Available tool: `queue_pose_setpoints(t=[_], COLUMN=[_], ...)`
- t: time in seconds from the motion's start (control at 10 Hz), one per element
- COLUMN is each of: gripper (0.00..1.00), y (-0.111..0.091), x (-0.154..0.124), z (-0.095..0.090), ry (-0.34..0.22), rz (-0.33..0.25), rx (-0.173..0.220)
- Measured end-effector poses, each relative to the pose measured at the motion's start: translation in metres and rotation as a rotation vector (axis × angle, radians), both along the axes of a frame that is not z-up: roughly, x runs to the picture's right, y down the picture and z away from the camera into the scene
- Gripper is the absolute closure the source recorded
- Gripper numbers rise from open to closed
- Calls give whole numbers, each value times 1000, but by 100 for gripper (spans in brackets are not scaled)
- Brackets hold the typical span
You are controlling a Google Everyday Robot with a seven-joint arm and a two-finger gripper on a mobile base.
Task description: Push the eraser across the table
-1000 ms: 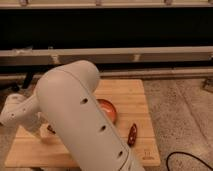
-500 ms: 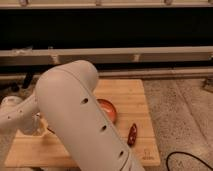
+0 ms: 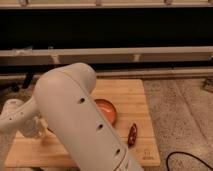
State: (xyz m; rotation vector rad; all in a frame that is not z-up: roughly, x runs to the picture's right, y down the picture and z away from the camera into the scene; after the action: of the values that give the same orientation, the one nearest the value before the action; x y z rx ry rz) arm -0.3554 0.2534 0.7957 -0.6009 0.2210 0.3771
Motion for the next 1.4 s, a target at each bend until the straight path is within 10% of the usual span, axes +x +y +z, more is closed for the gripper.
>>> queue_pose_setpoints(t=[1.4], gripper=[94], y=[-8], x=[23], z=[15], ry=[72], rz=[25], rx=[-14])
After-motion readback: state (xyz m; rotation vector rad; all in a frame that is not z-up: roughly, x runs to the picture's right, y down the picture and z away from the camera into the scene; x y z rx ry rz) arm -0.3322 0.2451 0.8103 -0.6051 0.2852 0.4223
